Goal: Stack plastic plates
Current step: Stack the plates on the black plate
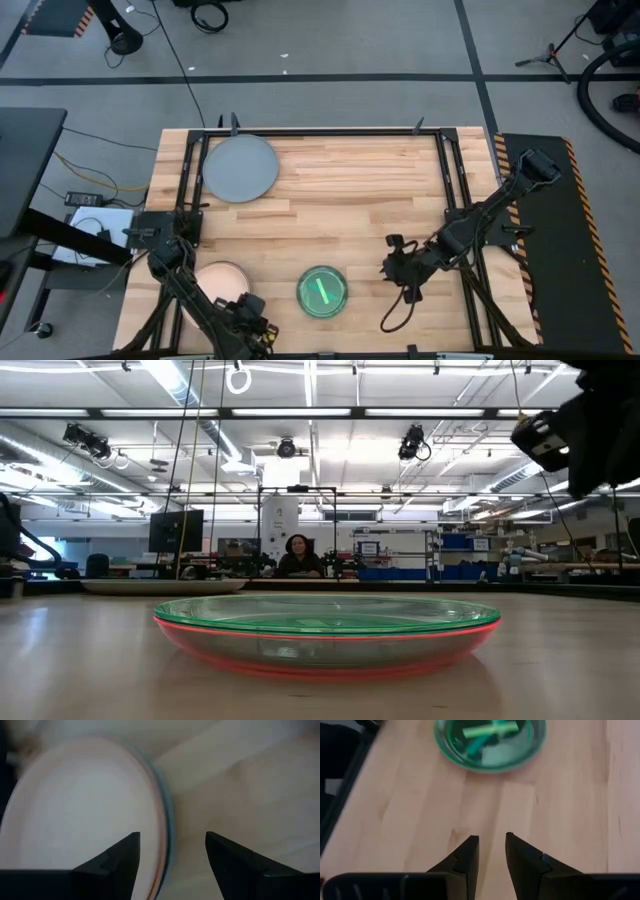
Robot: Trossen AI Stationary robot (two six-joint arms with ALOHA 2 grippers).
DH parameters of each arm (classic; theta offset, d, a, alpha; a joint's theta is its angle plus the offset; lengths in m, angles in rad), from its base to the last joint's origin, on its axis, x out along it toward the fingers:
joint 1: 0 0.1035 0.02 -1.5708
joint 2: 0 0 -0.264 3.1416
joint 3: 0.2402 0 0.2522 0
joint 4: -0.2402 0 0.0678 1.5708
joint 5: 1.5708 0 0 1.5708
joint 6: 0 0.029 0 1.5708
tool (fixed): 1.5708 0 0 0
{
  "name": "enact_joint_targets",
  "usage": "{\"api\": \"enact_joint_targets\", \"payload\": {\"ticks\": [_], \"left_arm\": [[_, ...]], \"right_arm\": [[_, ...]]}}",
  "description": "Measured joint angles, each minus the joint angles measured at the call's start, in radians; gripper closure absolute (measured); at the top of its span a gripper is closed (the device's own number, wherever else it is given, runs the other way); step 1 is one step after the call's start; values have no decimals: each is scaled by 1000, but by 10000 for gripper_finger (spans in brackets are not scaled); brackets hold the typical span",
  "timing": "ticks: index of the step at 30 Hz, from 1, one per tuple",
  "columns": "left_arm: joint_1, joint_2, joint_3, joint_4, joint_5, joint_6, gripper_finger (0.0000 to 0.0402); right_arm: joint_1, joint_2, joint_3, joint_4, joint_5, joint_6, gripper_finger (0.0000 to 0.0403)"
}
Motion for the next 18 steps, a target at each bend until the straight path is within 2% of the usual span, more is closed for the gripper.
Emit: {"api": "enact_joint_targets", "payload": {"ticks": [4,5,8,14,18], "left_arm": [[12,0,-15,-1,-307,-34,171],[25,0,-25,0,-340,-43,170],[87,0,-80,0,-302,-34,170],[167,0,-231,-1,-76,36,175],[169,-44,-278,1,-85,26,193]], "right_arm": [[-9,0,0,69,5,-55,299],[-16,0,0,78,5,-61,299],[-38,0,0,79,4,-46,299],[-32,1,0,4,-45,25,299],[-12,1,0,-57,-49,61,299]]}}
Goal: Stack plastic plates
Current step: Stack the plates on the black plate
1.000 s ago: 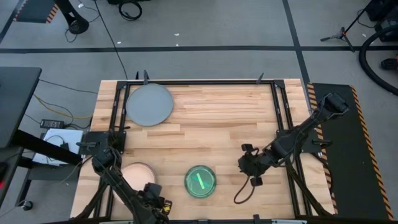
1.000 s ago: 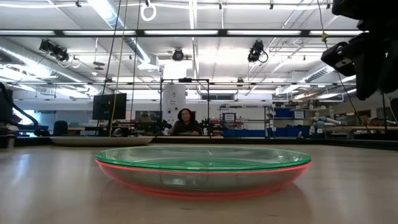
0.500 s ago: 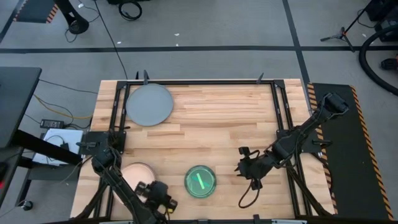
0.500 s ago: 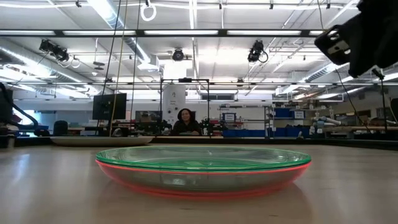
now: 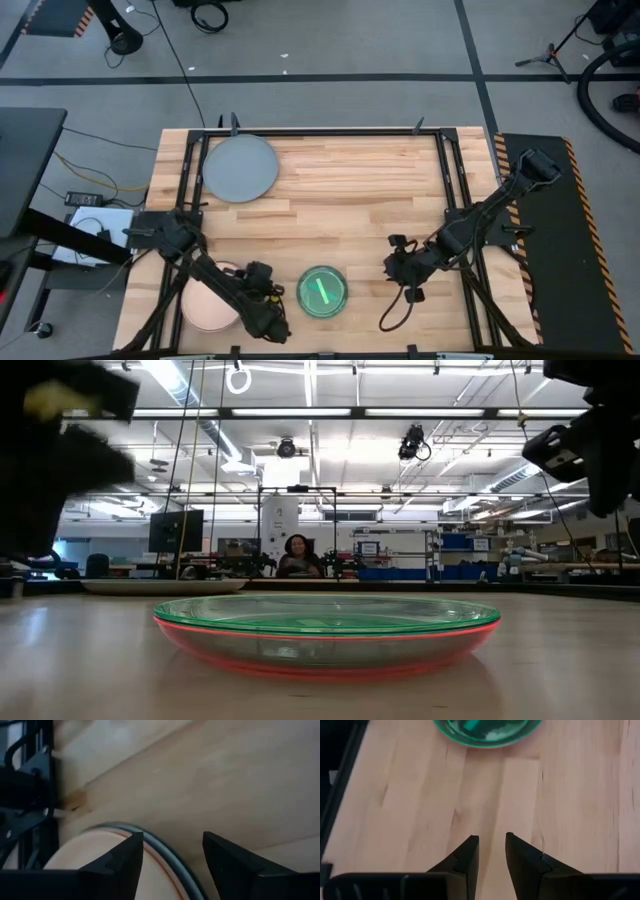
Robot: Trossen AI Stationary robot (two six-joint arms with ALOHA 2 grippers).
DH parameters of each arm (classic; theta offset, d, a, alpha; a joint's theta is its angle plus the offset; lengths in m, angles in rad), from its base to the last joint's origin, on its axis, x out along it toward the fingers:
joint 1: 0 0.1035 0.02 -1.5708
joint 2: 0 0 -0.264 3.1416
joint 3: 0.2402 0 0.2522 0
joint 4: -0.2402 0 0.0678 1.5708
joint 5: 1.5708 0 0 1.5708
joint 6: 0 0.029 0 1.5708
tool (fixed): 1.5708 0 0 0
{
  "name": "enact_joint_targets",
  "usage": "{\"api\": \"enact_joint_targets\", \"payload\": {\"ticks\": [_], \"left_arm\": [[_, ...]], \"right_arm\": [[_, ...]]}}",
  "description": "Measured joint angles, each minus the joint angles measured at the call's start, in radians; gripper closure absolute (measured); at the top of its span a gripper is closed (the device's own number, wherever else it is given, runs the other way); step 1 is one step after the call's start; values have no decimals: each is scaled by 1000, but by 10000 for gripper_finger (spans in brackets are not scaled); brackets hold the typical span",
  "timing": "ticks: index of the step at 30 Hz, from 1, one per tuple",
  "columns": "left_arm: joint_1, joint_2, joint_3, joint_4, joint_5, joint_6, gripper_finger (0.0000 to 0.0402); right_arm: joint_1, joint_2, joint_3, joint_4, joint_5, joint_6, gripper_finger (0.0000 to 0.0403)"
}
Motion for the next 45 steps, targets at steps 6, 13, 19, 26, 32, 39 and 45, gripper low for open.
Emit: {"api": "enact_joint_targets", "payload": {"ticks": [6,13,19,26,32,39,45], "left_arm": [[-7,-148,-30,1,-189,13,215],[-21,-283,-118,-1,-188,63,218],[-97,-350,-231,-1,30,44,218],[-222,-361,-340,27,248,-196,218],[-283,-361,-351,158,272,-277,218],[-286,-361,-351,282,269,-252,218],[-286,-363,-348,476,265,-159,218]], "right_arm": [[-12,0,0,-16,40,1,299],[-42,0,0,-10,56,5,299],[-42,0,0,-10,48,3,299],[-43,0,0,-9,55,-12,299],[-43,0,0,-8,55,-15,299],[-43,0,0,-6,55,-15,299],[-43,0,0,-1,55,-14,299]]}}
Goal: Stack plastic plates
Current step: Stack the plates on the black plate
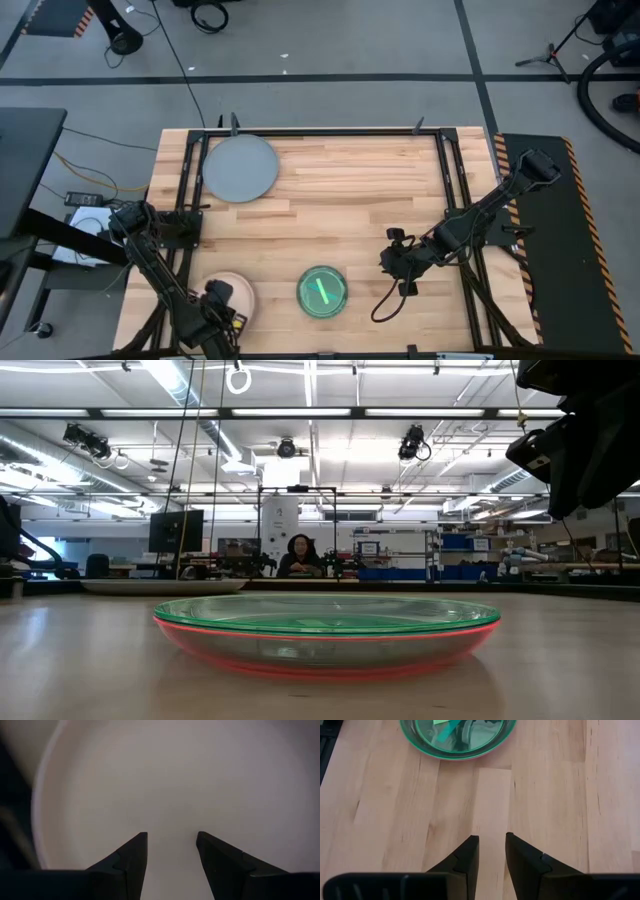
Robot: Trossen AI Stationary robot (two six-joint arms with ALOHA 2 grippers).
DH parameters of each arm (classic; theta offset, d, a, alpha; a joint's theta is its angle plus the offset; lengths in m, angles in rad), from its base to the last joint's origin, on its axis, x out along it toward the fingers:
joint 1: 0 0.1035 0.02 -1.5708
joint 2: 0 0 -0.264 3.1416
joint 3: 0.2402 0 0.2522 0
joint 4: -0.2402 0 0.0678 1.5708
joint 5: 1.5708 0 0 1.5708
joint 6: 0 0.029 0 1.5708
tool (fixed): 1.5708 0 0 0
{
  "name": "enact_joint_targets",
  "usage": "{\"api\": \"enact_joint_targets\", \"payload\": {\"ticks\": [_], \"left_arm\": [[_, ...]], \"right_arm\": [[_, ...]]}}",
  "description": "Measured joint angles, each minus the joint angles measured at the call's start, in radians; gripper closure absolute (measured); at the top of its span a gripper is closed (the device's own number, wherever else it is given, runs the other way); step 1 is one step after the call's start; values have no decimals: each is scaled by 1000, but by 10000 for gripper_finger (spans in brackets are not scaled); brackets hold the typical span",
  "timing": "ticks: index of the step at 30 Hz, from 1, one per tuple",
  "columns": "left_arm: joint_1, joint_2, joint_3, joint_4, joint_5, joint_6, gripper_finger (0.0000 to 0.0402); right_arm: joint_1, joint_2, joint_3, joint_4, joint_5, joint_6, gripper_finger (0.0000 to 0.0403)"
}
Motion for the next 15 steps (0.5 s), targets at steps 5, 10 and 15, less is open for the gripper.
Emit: {"api": "enact_joint_targets", "payload": {"ticks": [5,10,15], "left_arm": [[0,1,-1,22,1,5,218],[1,2,5,-1,1,31,219],[23,5,130,-26,-4,119,219]], "right_arm": [[0,0,0,0,-4,0,299],[3,0,0,-1,-44,5,299],[9,0,0,-1,-50,16,299]]}}
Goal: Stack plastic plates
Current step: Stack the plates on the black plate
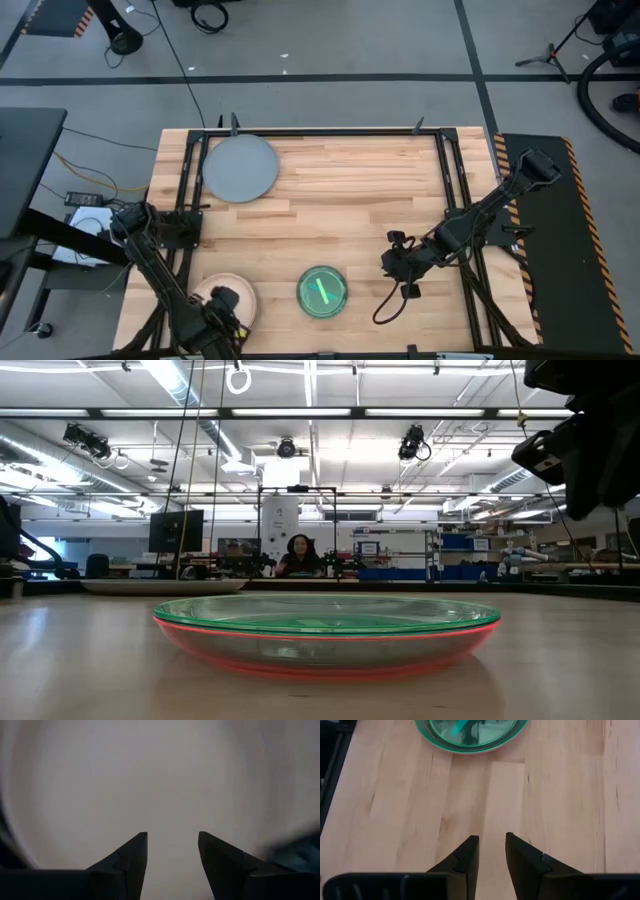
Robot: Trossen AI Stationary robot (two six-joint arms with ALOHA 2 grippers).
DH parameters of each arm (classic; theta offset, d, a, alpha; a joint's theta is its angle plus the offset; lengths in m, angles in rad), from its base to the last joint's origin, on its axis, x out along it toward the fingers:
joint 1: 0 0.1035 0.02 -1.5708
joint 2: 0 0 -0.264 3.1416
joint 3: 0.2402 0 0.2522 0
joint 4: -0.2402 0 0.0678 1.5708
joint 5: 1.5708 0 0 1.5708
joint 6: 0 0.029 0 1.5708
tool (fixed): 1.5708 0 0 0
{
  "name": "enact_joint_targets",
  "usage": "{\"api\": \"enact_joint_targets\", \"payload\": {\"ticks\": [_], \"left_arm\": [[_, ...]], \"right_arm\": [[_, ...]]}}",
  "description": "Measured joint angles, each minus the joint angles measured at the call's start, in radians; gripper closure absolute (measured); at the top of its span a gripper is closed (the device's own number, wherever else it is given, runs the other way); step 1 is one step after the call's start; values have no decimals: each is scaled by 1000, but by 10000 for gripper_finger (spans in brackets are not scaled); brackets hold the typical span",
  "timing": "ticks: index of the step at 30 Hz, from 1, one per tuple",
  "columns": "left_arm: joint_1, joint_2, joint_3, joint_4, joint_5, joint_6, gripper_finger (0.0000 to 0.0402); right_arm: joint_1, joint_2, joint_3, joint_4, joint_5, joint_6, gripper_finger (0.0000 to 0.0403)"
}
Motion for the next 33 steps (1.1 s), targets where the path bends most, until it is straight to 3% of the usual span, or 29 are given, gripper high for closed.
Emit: {"api": "enact_joint_targets", "payload": {"ticks": [3,7,22,33], "left_arm": [[8,0,108,7,-23,76,219],[6,-2,176,12,-138,99,219],[15,98,151,113,-89,177,219],[35,115,152,34,-89,187,219]], "right_arm": [[0,0,0,1,7,0,299],[-2,0,0,20,41,0,299],[33,0,0,34,2,28,299],[33,0,0,21,26,18,299]]}}
